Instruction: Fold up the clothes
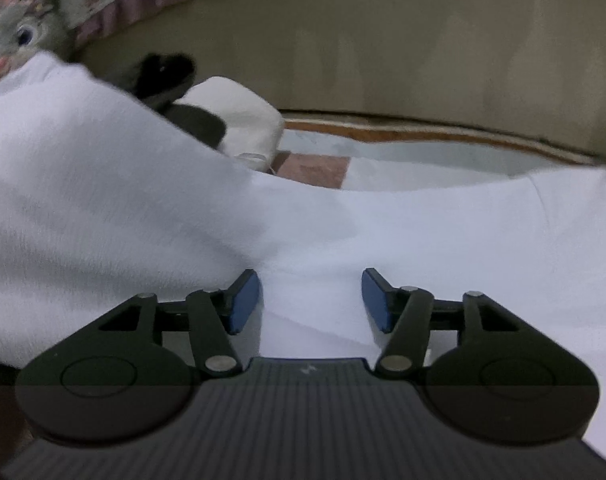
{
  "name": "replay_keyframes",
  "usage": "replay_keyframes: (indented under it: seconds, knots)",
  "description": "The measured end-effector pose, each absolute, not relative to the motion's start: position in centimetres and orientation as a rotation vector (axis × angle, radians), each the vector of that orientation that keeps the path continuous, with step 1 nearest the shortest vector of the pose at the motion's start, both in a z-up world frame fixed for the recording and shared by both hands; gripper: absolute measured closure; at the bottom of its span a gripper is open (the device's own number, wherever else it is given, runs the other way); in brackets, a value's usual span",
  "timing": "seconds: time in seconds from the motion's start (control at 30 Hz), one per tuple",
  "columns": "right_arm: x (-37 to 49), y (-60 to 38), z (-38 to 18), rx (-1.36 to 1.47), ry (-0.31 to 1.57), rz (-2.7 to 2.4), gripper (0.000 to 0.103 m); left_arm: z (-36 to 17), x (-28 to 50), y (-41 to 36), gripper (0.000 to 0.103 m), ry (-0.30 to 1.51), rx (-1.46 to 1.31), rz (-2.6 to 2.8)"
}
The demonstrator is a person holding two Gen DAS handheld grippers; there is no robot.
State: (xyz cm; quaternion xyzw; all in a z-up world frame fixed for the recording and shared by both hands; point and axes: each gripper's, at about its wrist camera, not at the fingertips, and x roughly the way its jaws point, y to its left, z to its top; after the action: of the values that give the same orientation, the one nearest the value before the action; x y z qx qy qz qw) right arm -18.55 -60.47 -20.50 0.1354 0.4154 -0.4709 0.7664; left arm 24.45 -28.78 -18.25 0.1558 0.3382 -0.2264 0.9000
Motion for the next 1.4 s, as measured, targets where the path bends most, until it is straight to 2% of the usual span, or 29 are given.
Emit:
replay_keyframes:
  seconds: [0.03, 0.1, 0.17, 0.23, 0.3, 0.4, 0.6, 0.67, 0.7, 0.73, 0.83, 0.9, 0.93, 1.0, 1.03, 1.07, 1.27, 1.4]
  knots:
    - [-19.1, -60.3, -19.7, 0.258, 0.912, -1.011, 0.034, -18.0, 24.3, -29.3, 0.038, 0.692, 0.333, -0.495]
    - [-19.8, -60.6, -18.4, 0.238, 0.888, -0.941, 0.035, -17.5, 24.0, -30.3, 0.036, 0.675, 0.354, -0.548]
    - [-20.1, -61.3, -17.3, 0.258, 0.794, -0.848, 0.035, -16.9, 23.7, -31.3, 0.025, 0.657, 0.376, -0.601]
    - [-20.4, -61.9, -16.3, 0.275, 0.7, -0.754, 0.036, -16.4, 23.4, -32.3, 0.021, 0.639, 0.397, -0.653]
    - [-20.7, -62.5, -15.2, 0.292, 0.606, -0.661, 0.036, -15.9, 23.1, -33.3, 0.02, 0.621, 0.417, -0.706]
    - [-17.8, -66.0, -16.5, 0.34, 0.622, -0.521, 0.035, -15.5, 22.9, -34.8, 0.02, 0.608, 0.444, -0.775]
    - [-16.3, -66.7, -18.0, 0.341, 0.624, -0.486, 0.035, -17.4, 25.1, -38.3, 0.02, 0.688, 0.467, -0.849]
    - [-15.9, -66.9, -18.5, 0.34, 0.624, -0.478, 0.046, -18.1, 25.8, -39.5, 0.02, 0.715, 0.474, -0.874]
    - [-15.7, -67.0, -18.8, 0.339, 0.624, -0.474, 0.071, -18.4, 26.2, -40.0, 0.02, 0.728, 0.478, -0.886]
    - [-15.4, -67.1, -19.0, 0.339, 0.624, -0.47, 0.084, -18.7, 26.5, -40.6, 0.018, 0.741, 0.481, -0.898]
    - [-14.8, -67.3, -19.8, 0.337, 0.623, -0.457, 0.088, -18.9, 26.2, -41.7, 0.0, 0.738, 0.507, -0.895]
    - [-14.4, -67.5, -20.3, 0.336, 0.623, -0.449, 0.093, -18.7, 25.3, -42.2, 0.0, 0.713, 0.532, -0.871]
    - [-14.2, -67.6, -20.5, 0.335, 0.623, -0.445, 0.097, -18.6, 24.8, -42.4, 0.002, 0.701, 0.544, -0.859]
    - [-13.7, -67.7, -21.0, 0.334, 0.623, -0.437, 0.099, -18.3, 23.9, -42.8, 0.034, 0.676, 0.568, -0.835]
    - [-13.5, -67.8, -21.3, 0.333, 0.623, -0.432, 0.099, -18.2, 23.4, -43.0, 0.07, 0.663, 0.58, -0.823]
    - [-13.3, -67.9, -21.2, 0.325, 0.618, -0.442, 0.1, -18.1, 23.0, -43.3, 0.097, 0.651, 0.592, -0.811]
    - [-13.4, -68.8, -20.0, 0.324, 0.57, -0.509, 0.101, -17.7, 22.4, -44.8, 0.097, 0.577, 0.607, -0.669]
    - [-13.2, -70.3, -20.0, 0.384, 0.56, -0.554, 0.102, -19.4, 23.0, -46.3, 0.097, 0.573, 0.649, -0.58]
